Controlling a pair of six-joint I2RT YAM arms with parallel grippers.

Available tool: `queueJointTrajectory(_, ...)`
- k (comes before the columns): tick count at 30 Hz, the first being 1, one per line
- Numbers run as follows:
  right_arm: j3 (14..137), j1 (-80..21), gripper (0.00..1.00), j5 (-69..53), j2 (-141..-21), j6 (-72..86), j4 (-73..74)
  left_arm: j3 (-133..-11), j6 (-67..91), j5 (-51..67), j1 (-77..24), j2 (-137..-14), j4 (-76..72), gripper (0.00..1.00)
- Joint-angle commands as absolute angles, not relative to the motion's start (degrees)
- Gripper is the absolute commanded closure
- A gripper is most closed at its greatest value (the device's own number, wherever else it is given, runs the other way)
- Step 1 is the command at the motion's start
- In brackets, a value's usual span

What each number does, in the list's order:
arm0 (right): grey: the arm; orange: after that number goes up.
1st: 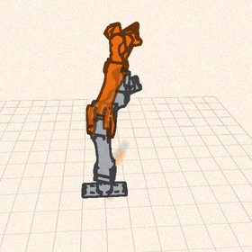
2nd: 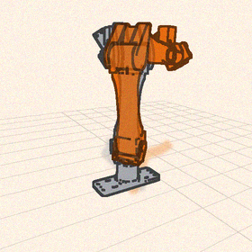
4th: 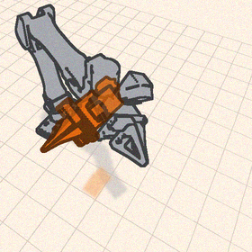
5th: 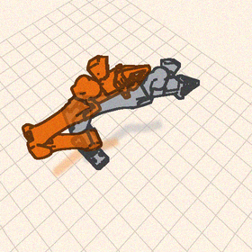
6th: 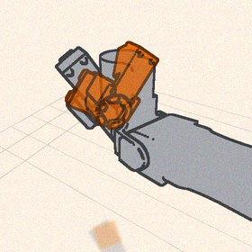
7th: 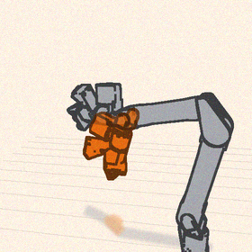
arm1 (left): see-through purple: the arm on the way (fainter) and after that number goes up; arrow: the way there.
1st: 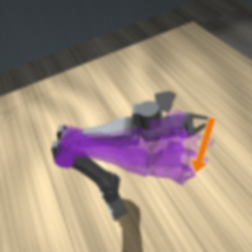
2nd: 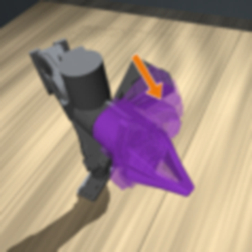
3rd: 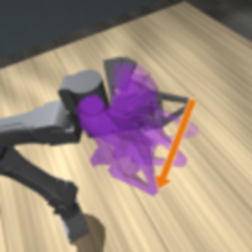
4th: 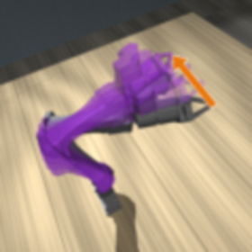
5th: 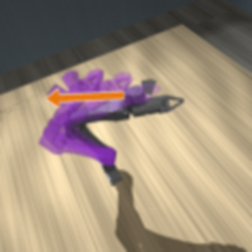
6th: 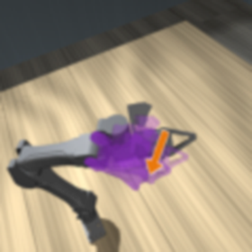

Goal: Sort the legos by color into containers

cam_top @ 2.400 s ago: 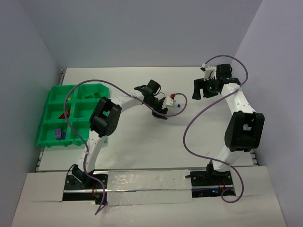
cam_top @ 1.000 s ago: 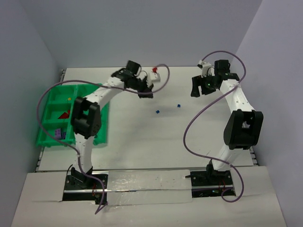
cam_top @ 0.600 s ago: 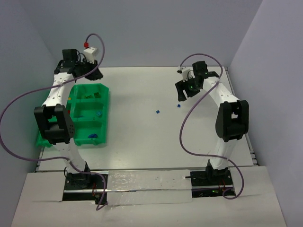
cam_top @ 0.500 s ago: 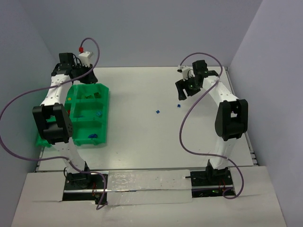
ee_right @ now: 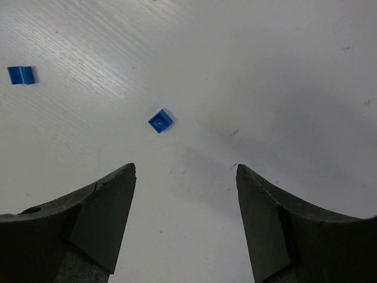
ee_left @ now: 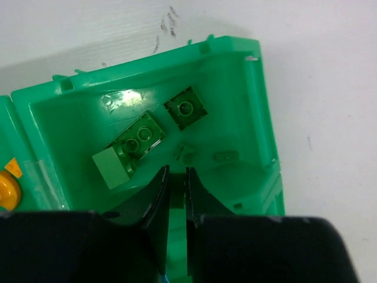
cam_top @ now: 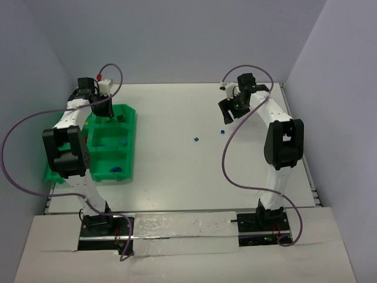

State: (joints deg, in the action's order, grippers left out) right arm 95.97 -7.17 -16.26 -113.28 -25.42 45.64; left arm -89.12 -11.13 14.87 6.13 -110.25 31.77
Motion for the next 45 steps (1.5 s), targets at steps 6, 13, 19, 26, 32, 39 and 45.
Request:
queueJointTrajectory(6, 97.65, -8.7, 0.27, -12.58, -113.73, -30.05, 46.5, -92.46, -10.63, 10.9, 6.5, -113.82, 29.97, 0.6)
queueJointTrajectory(13, 98.14, -10.46, 0.33, -10.8, -115.63, -31.33, 46.54, -93.78, -11.26, 12.98, 6.55, -112.35, 30.63, 0.54)
queueJointTrajectory(19, 102.36, -11.74, 0.43, -10.07, -119.88, -31.49, 48.56, -92.44, -11.83, 20.58, 6.41, -107.07, 29.04, 0.52)
queueJointTrajectory(26, 103.71, -13.93, 0.5, -8.22, -123.36, -33.53, 49.26, -95.67, -11.6, 27.96, 6.33, -105.16, 32.17, 0.51)
queueJointTrajectory(32, 103.28, -15.07, 0.51, -8.44, -124.49, -36.4, 49.87, -97.98, -11.4, 31.93, 6.33, -105.24, 34.14, 0.51)
queueJointTrajectory(39, 102.27, -15.12, 0.5, -8.74, -125.32, -39.3, 50.91, -99.25, -11.2, 34.11, 6.03, -105.89, 34.79, 0.5)
queueJointTrajectory(45, 102.4, -15.19, 0.46, -9.68, -126.51, -42.7, 52.42, -102.38, -12.02, 35.91, 5.89, -107.9, 37.15, 0.49)
